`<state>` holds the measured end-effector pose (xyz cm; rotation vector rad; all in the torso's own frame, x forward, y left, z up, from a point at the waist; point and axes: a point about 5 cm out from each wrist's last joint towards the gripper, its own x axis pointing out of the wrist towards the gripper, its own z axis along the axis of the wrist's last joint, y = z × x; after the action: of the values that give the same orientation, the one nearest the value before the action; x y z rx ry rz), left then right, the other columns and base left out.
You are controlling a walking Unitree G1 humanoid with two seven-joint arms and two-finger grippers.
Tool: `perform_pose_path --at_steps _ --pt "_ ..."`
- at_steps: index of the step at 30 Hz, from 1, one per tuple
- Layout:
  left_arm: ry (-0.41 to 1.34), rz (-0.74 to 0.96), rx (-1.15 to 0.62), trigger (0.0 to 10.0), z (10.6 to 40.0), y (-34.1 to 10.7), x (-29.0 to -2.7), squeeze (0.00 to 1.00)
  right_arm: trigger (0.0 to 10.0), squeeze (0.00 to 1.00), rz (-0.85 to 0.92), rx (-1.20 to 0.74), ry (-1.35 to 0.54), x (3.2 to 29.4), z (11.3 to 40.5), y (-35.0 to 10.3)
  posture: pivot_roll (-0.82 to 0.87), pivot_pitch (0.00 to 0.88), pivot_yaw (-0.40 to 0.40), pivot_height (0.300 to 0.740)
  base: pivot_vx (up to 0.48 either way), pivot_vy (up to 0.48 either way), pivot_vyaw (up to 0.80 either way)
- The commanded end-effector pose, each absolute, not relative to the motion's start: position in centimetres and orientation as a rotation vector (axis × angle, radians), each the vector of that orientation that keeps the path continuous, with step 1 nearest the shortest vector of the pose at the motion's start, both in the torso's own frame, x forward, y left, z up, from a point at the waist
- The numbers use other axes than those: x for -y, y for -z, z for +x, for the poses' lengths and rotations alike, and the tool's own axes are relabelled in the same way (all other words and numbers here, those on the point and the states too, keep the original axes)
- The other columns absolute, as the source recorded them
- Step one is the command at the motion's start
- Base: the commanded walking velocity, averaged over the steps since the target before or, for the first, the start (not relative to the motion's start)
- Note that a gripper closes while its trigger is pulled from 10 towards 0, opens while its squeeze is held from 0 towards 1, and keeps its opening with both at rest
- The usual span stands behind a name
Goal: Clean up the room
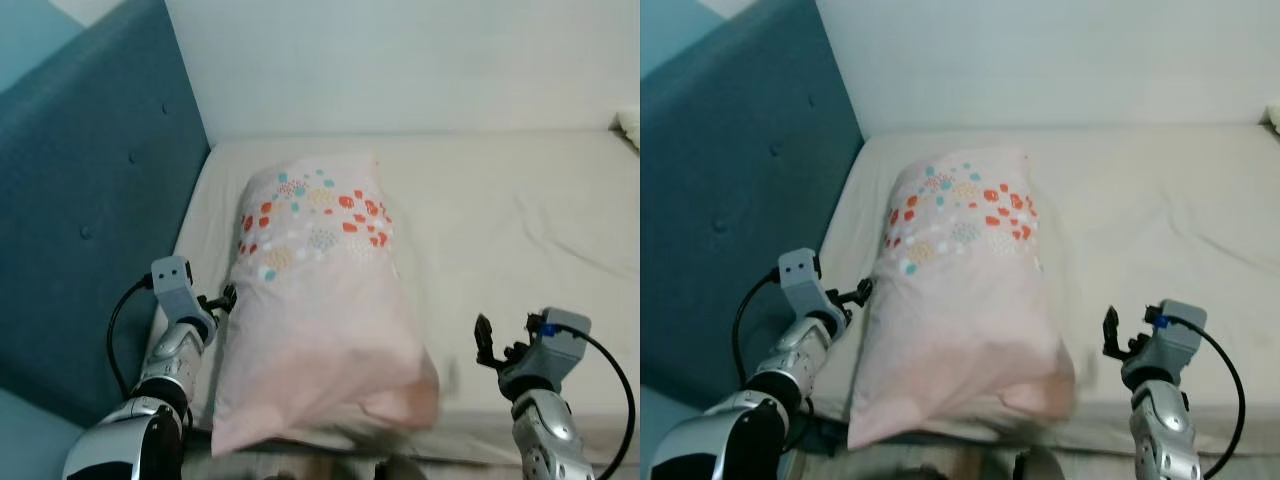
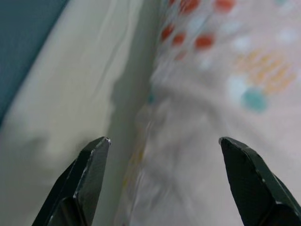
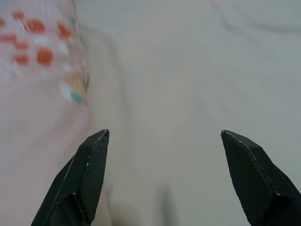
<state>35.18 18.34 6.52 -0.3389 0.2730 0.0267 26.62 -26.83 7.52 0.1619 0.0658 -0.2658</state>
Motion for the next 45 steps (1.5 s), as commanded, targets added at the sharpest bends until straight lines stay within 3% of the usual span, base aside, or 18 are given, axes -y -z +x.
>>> perform_pose_path --at_steps 1,11,12,17,21,25,43,44,45 --pt "0.006 -0.363 -0.311 10.0 34.6 -5.5 -18.1 0.0 10.0 0.0 0.215 -0.063 0.242 26.0 26.0 -7.6 -0.09 0.279 0.076 0.6 0.0 0.0 0.0" --pt "0.055 -0.434 -0.253 10.0 35.4 -6.8 -17.7 0.0 10.0 0.0 0.251 -0.025 0.244 25.6 25.2 -9.2 -0.11 0.319 0.083 0.57 0.0 0.0 0.0" --pt "0.039 -0.464 -0.238 10.0 35.7 -7.3 -18.0 1.0 10.0 0.0 0.256 -0.022 0.242 25.5 25.0 -9.5 -0.11 0.329 0.083 0.565 0.0 0.0 0.0" --pt "0.017 -0.538 -0.189 10.0 36.4 -8.5 -18.7 1.0 10.0 0.0 0.264 -0.02 0.235 25.3 24.8 -9.8 -0.12 0.334 0.085 0.555 0.0 0.0 0.0" --pt "0.017 -0.68 -0.052 10.0 37.8 -11.6 -19.9 1.0 10.0 0.0 0.274 -0.02 0.215 24.7 24.3 -10.5 -0.12 0.355 0.087 0.54 0.0 0.0 0.0" --pt "0.14 -0.819 0.048 10.0 38.4 -13.5 -19.8 1.0 10.0 0.0 0.284 -0.032 0.207 24.3 24.0 -10.8 -0.12 0.365 0.086 0.52 0.0 0.0 0.0" --pt "0.505 -1.02 0.182 10.0 37.8 -15.6 -20.4 1.0 10.0 0.0 0.295 -0.059 0.195 23.9 23.8 -11.0 -0.12 0.371 0.086 0.46 0.0 0.0 0.0" --pt "0.547 -1.046 0.188 10.0 37.7 -15.7 -20.3 0.52 10.0 0.0 0.296 -0.062 0.195 23.9 23.8 -11.0 -0.12 0.371 0.088 0.455 0.0 0.0 0.0" --pt "0.547 -1.046 0.188 10.0 37.7 -15.7 -20.3 0.52 10.0 0.0 0.296 -0.062 0.195 23.9 23.8 -11.0 -0.12 0.371 0.088 0.455 0.0 0.0 0.0"
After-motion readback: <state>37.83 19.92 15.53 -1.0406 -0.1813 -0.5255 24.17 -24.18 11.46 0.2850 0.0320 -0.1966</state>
